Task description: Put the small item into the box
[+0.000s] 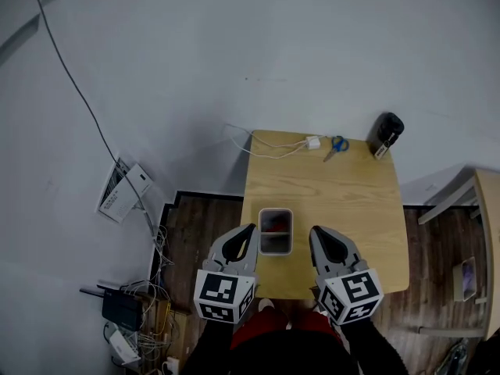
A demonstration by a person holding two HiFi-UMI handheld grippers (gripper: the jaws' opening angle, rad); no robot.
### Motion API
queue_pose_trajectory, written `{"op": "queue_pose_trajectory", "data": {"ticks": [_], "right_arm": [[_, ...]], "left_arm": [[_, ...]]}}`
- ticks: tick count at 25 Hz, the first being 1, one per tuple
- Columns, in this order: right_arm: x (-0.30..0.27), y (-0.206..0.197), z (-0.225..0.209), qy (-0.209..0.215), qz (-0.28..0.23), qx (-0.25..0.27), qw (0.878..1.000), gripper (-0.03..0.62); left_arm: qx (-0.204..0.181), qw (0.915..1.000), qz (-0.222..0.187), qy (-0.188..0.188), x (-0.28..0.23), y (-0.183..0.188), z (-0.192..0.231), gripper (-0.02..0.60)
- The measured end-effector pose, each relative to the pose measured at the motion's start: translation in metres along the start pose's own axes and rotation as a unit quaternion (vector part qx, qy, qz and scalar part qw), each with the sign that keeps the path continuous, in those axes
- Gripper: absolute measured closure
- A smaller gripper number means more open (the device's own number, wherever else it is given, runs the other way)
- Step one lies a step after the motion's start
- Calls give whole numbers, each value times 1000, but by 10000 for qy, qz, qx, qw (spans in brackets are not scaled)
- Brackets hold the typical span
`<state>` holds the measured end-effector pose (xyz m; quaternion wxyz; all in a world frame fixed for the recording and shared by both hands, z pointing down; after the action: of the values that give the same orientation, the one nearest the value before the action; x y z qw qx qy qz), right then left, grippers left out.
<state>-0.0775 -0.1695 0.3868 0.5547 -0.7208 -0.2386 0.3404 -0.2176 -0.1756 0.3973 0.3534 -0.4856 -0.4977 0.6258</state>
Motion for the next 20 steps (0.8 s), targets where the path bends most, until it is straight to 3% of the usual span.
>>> {"op": "queue_pose_trajectory", "data": {"ticks": [20], "right_arm": [[52, 14, 8, 397, -354, 129, 9985, 586]], "left_arm": [[59, 9980, -315, 551, 55, 12, -16, 578]]}}
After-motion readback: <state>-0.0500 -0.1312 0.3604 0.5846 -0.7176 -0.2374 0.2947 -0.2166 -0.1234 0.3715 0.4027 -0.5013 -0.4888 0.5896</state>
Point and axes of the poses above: the fingertips, and each gripper's own axes: x backward along the fingers, z to its left, y out of its top, the point moved 2 cm from there along x, backward along the fingers, and after that the axes turned 11 degrees about y, right-handed, at the moved point
